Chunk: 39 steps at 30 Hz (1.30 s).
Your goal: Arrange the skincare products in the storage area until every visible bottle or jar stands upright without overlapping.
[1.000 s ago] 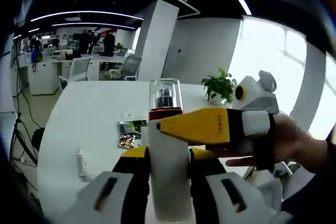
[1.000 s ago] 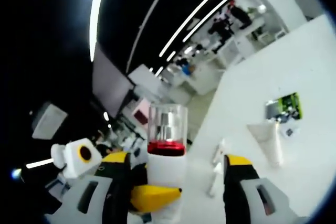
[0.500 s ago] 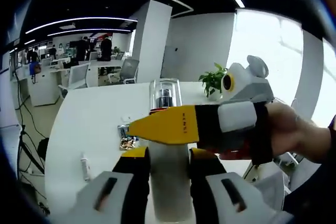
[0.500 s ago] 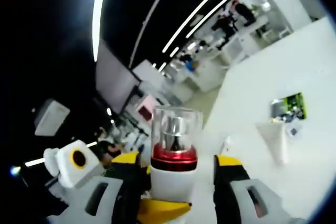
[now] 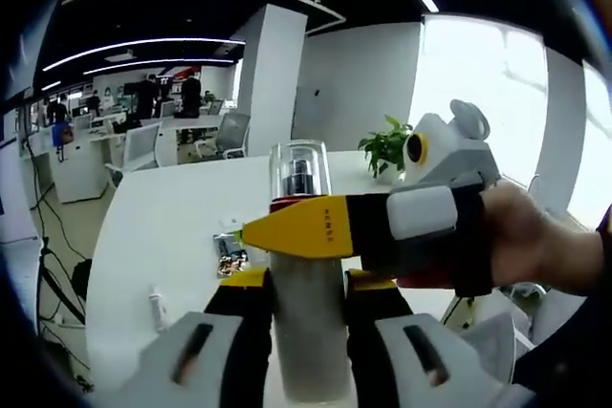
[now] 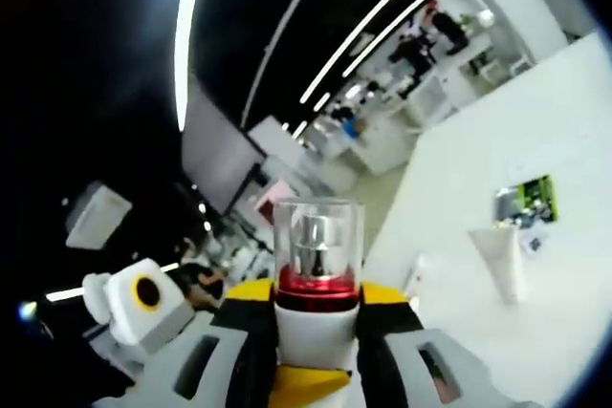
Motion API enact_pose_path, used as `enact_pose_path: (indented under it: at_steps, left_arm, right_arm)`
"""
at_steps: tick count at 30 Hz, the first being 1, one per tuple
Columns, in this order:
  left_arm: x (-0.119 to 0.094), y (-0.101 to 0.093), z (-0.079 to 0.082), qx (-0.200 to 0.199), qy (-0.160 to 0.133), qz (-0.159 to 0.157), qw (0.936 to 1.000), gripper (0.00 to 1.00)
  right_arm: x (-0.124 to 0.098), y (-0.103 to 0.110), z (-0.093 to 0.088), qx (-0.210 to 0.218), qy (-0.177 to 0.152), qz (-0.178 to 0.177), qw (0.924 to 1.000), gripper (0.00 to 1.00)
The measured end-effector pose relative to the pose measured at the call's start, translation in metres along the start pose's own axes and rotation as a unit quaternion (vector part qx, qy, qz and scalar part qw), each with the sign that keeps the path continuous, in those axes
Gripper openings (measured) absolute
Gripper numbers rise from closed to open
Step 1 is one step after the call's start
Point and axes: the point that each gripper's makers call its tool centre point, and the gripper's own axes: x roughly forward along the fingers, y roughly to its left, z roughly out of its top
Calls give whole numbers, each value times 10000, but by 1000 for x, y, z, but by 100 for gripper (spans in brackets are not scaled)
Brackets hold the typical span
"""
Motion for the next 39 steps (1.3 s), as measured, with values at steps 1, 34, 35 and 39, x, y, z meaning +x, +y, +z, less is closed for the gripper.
enact_pose_path:
  at_steps: [1, 34, 35, 39]
  left_arm:
    - [-1, -1, 1, 31, -9, -11, 10000, 25]
    - [-71, -89, 73, -136, -749, -3411, 9369, 56]
    - [-73, -92, 74, -87, -762, -3505, 9334, 56]
    - [-89, -110, 82, -53, -762, -4078, 9099, 53]
  right_arm:
    - [-1, 1, 1, -36, -18, -3, 10000, 25]
    - [-86, 153, 52, -2316, 257, 3193, 9186, 23]
    - [-87, 155, 53, -2244, 259, 3245, 9185, 23]
    - [-98, 173, 44, -2329, 390, 3735, 8971, 23]
